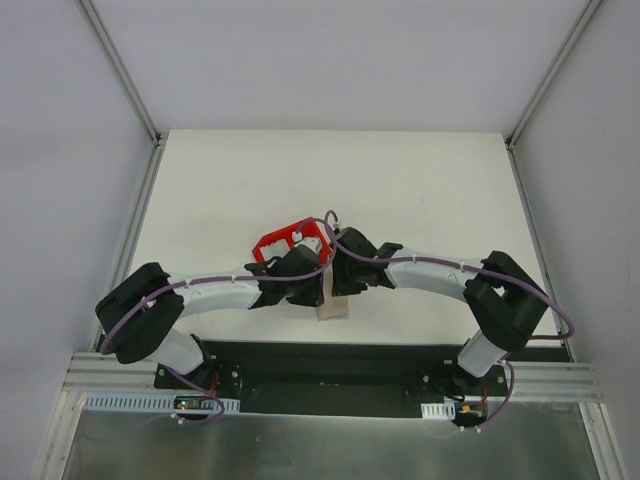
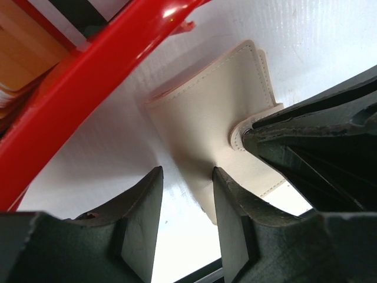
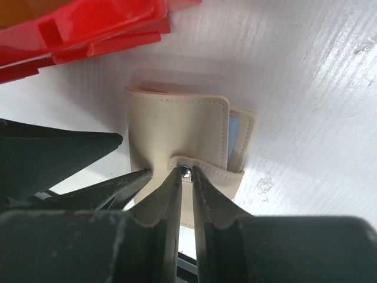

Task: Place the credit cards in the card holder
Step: Close the card holder at the center of the board, then reset both arms

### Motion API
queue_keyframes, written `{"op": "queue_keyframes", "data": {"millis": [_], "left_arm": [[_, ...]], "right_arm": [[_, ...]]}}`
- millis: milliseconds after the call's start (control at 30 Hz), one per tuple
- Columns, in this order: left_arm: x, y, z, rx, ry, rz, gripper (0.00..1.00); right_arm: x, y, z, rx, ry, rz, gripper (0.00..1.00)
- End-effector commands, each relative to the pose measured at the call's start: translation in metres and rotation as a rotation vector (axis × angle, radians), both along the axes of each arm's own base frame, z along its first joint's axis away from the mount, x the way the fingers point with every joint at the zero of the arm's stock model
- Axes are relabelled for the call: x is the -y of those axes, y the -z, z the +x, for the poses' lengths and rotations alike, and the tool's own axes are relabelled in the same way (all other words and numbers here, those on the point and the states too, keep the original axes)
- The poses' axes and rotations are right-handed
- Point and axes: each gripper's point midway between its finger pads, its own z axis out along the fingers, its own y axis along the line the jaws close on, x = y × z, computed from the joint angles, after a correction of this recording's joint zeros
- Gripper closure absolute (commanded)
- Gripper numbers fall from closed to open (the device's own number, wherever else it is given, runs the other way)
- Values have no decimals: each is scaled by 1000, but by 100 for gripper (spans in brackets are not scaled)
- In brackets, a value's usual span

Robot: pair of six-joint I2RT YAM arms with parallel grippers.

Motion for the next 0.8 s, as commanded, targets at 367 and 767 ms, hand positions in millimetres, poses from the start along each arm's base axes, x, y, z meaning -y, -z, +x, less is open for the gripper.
{"op": "queue_keyframes", "data": {"millis": [367, 767], "left_arm": [[-11, -26, 5, 103, -49, -35, 58], [-24, -78, 11, 242, -79, -112, 37]], "right_arm": [[-8, -6, -17, 7, -79, 106, 74], [-9, -75, 1, 245, -105, 248, 45]]}}
